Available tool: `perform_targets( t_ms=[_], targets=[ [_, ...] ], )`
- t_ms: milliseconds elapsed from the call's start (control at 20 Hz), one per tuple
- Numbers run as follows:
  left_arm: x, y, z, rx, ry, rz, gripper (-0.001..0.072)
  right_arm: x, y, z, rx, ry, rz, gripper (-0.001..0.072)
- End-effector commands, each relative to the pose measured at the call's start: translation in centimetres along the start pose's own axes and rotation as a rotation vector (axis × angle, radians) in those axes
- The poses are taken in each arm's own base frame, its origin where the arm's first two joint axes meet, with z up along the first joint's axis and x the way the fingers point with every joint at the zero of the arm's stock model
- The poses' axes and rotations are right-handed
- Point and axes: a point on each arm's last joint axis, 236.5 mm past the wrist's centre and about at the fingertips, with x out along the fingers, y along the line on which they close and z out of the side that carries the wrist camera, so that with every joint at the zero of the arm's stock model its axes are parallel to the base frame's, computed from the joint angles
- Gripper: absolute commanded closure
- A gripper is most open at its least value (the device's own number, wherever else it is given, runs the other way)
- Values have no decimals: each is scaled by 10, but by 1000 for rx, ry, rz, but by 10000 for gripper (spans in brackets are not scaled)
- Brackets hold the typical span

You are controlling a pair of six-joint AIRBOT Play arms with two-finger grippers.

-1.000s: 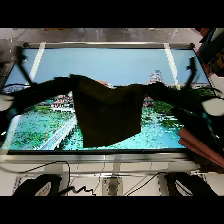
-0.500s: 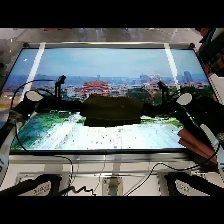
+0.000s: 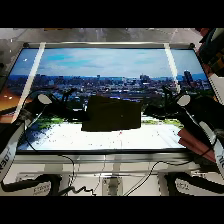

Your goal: Fold the clothes and pants, and hang the long-sleeved shirts on hangers.

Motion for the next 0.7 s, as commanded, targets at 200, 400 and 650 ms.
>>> perform_targets(
  t_ms=[200, 400, 650],
  targets=[
    [7, 14, 11, -15, -38, 38, 11, 44, 31, 5, 178, 145, 413, 87],
    [18, 28, 15, -40, -45, 56, 11, 81, 53, -4, 128, 159, 436, 89],
    [30, 41, 17, -63, -41, 69, 11, 103, 82, 6, -10, 71, 380, 447]
  ],
)
